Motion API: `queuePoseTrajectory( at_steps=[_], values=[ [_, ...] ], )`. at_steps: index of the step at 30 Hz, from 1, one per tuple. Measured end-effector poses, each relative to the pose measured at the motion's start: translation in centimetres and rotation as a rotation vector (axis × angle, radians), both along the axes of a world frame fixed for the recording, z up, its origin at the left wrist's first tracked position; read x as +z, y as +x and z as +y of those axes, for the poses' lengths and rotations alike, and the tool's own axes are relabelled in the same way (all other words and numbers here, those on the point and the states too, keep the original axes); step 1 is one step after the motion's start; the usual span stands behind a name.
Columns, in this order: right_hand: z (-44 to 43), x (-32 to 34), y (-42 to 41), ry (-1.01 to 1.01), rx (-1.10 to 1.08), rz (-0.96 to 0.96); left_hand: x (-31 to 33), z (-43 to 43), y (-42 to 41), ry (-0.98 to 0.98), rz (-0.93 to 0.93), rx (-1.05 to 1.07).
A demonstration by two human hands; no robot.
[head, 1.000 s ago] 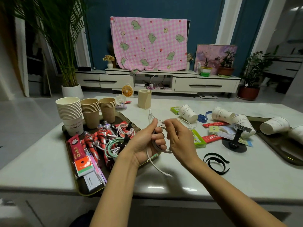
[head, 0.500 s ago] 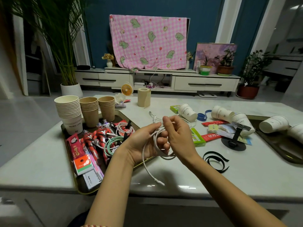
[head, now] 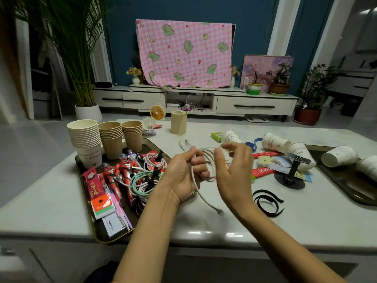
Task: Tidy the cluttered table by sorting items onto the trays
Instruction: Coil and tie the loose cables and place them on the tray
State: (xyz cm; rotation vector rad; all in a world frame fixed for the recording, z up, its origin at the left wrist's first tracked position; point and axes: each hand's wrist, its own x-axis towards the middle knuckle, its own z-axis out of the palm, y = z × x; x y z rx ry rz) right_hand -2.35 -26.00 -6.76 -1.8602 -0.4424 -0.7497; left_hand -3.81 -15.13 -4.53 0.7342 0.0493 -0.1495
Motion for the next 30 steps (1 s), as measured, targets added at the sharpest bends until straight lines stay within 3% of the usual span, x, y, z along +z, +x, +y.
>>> queuePoseTrajectory(
  at_steps=[2, 5, 7, 16, 20, 23, 26, 30],
  values=[
    [0.0, -0.9, -2.0, 0.038, 0.072, -0.001, 0.1, 0.5, 0.3, -0.042, -0.018, 0.132],
    [0.5, -1.9, -4.1, -0.085, 0.403, 0.249, 0.0, 0.7, 0.4, -0.094, -0.022, 0.172],
    [0.6, -2.1, -4.1, -0.033, 0.573, 0.354, -0.1, 0.4, 0.3, -0.084, -0.01, 0.156],
    [-1.1, -2.2, -3.0, -0.041, 0.715, 0.35, -0.1, 0.9, -0.4, -0.06, -0.025, 0.137],
    [-1.8, -2.8, -3.3, -0.168, 0.681, 0.246, -0.4, 0.0, 0.0, -0.086, -0.015, 0.147],
    [-2.7, -2.8, -3.0, -0.374, 0.614, 0.121, -0.7, 0.6, 0.3, -0.15, -0.008, 0.147],
    [-4.1, -2.2, -1.2, -0.588, 0.525, 0.107, -0.9, 1.8, 0.1, -0.172, 0.014, 0.022],
    [-5.6, -1.0, 1.1, -0.64, 0.274, 0.082, -0.7, 1.4, -0.4, -0.071, 0.008, -0.153]
  ],
)
